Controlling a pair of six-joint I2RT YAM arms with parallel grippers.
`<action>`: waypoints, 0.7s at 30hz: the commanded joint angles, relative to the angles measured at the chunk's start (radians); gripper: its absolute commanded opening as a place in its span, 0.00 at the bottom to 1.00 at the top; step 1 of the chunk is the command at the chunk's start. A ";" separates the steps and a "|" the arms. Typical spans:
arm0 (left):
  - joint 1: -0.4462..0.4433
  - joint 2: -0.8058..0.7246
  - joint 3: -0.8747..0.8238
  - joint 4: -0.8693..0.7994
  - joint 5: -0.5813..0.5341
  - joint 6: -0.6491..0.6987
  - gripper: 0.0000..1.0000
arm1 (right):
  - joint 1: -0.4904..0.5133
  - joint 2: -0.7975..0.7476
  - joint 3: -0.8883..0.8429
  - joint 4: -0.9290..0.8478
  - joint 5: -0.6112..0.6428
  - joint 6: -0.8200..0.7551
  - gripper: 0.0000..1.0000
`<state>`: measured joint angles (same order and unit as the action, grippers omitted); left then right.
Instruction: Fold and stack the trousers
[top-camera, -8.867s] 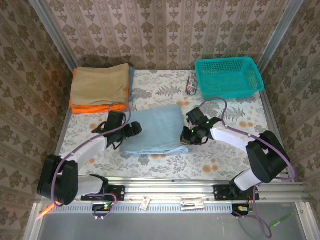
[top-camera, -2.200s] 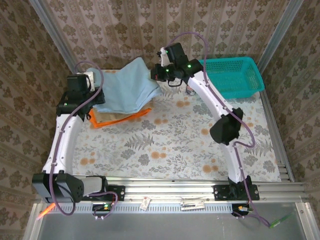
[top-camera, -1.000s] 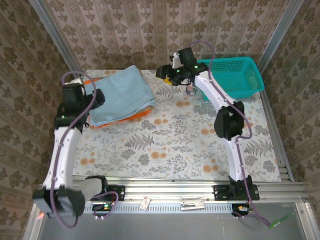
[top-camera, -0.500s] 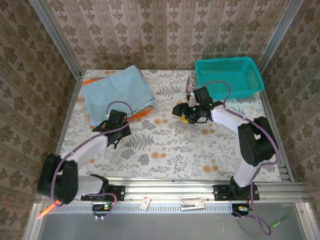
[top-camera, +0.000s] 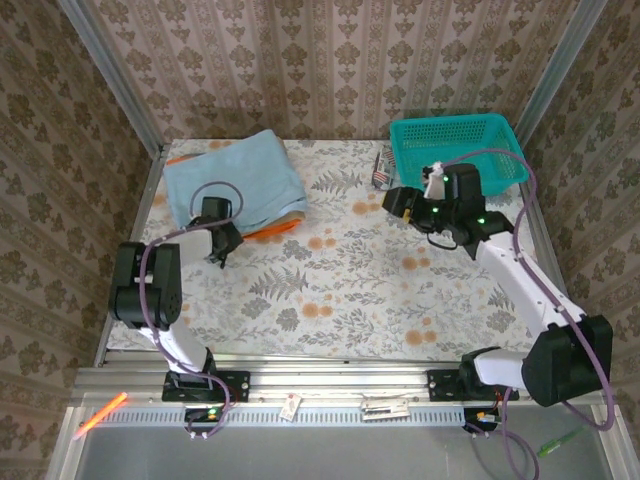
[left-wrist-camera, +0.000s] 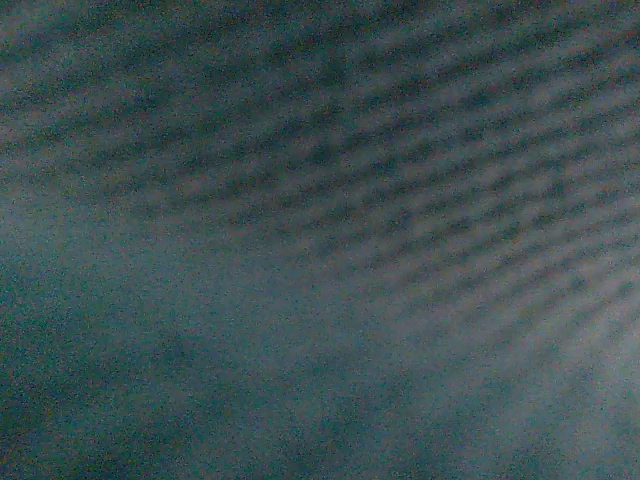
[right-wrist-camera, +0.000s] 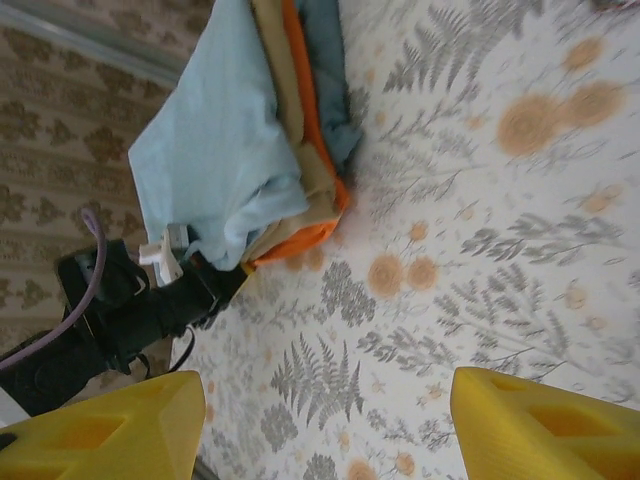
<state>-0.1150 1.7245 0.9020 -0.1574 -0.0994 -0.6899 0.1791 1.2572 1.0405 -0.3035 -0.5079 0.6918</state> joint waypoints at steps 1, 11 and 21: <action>0.085 0.084 0.112 -0.012 -0.036 -0.073 0.00 | -0.031 -0.047 0.006 -0.052 -0.003 -0.010 0.67; 0.173 0.298 0.422 -0.068 0.052 -0.097 0.00 | -0.137 -0.148 -0.011 -0.145 -0.040 -0.067 0.68; 0.170 0.360 0.532 0.032 0.110 -0.099 0.00 | -0.176 -0.198 -0.018 -0.215 -0.044 -0.101 0.68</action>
<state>0.0467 2.0411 1.3602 -0.3126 -0.0345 -0.7708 0.0135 1.0870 1.0248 -0.4675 -0.5316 0.6235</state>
